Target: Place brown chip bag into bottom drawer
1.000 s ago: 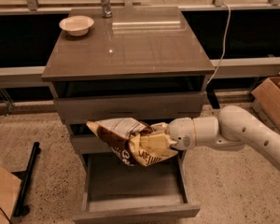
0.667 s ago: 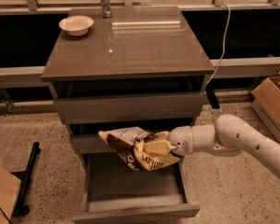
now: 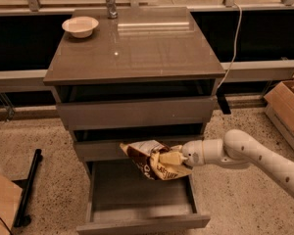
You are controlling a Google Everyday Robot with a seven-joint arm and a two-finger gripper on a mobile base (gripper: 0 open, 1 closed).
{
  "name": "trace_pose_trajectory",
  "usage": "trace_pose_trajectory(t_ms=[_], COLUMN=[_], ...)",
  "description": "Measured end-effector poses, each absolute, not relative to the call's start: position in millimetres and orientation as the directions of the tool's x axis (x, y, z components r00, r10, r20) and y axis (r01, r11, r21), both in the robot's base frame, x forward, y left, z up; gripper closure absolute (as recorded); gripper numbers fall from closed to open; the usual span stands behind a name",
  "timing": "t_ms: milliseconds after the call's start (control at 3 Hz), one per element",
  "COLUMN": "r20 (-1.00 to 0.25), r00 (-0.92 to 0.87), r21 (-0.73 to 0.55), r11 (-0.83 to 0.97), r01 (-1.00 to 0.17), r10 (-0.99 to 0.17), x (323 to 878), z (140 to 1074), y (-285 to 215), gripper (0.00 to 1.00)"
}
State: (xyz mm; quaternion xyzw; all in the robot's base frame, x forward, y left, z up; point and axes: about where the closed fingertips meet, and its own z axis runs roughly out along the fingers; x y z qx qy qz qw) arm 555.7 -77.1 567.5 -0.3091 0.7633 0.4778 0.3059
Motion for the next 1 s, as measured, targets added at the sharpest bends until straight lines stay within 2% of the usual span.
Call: trace_pose_trajectory(t_ms=[333, 1000], r20=[-0.726, -0.705], r00=[-0.664, -0.687], r21=[0.572, 0.595], r11=[0.379, 0.383], r01=[-0.727, -0.707], r10=[-0.179, -0.173], x=[575.0, 577.8], z=[512.5, 496.6], y=[-92.9, -90.3], gripper=[1.00, 1.00])
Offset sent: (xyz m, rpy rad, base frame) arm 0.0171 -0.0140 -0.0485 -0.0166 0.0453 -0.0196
